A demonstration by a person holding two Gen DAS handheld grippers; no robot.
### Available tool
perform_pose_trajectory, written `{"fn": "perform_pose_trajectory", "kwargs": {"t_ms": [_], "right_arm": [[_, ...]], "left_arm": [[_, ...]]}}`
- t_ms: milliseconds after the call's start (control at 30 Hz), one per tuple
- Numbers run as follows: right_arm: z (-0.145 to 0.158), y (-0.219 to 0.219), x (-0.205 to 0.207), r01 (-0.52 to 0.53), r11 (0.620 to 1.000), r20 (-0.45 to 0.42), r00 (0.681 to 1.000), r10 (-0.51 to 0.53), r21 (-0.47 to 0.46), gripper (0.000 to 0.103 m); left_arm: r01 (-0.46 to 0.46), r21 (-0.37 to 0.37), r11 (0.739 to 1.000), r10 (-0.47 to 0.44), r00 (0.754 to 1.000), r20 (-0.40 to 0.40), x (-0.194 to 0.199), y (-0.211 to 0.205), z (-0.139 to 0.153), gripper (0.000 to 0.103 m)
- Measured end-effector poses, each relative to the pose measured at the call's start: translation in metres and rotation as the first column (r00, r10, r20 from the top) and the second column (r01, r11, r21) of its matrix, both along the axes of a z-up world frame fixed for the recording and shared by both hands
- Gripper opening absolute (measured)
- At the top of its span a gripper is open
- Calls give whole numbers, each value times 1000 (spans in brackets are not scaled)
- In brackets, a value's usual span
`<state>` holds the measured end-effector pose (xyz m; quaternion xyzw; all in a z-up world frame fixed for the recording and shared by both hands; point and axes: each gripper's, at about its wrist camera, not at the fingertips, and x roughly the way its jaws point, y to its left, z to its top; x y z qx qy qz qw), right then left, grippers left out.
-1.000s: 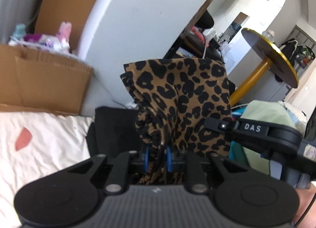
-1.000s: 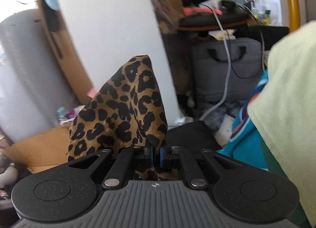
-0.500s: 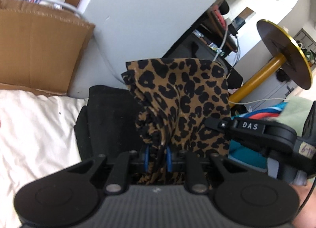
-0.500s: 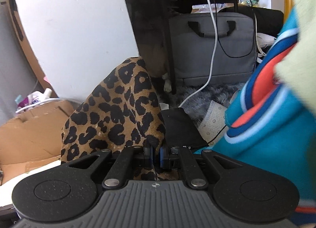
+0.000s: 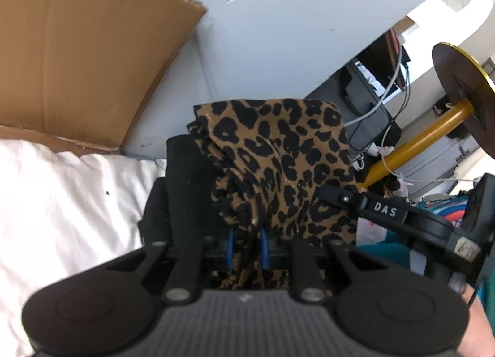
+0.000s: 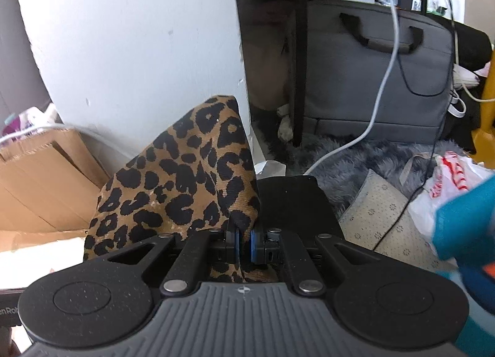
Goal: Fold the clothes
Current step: 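Carry the held shorts with both grippers toward the black bag beside the bed, then lower the shorts onto the black garment with both grippers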
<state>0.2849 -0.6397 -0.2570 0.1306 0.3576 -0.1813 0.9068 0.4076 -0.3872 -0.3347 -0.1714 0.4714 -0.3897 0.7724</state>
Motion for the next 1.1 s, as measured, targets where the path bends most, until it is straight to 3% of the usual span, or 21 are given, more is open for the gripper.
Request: {"fn": "perform_pose_trajectory", "kwargs": {"t_ms": [133, 233, 267, 300, 367, 500, 800, 967, 1100], "right_arm": [[-16, -3, 15, -23, 1000, -18, 1000, 23, -10, 5], [-25, -3, 22, -40, 999, -3, 999, 40, -28, 11], [-28, -1, 23, -47, 998, 4, 999, 47, -43, 19], [-30, 1, 23, -54, 996, -1, 999, 54, -68, 32], [-31, 6, 21, -65, 989, -20, 998, 62, -134, 38], [-25, 7, 9, -63, 984, 5, 998, 64, -168, 38], [-22, 32, -31, -75, 992, 79, 993, 84, -105, 38], [-36, 38, -42, -80, 995, 82, 993, 85, -62, 39], [-50, 38, -47, -98, 994, 79, 992, 101, -40, 45]], "left_arm": [[-22, 17, 1000, 23, 999, -22, 9, 1, -14, 19], [-54, 66, 996, 57, 997, -52, 17, 2, -23, 23], [-53, 76, 996, 57, 997, -52, 18, 4, -23, 25], [-50, 86, 995, 54, 997, -48, 19, 5, -22, 27], [-42, 107, 993, 46, 999, -30, 19, 7, -18, 34], [-36, 138, 990, 31, 999, 40, 17, 17, 2, 36], [45, 128, 991, -71, 977, 202, 10, 6, 51, 33], [37, 161, 986, -76, 968, 241, 4, -19, 37, 24], [34, 205, 978, -82, 970, 227, 11, -29, 15, 17]]}}
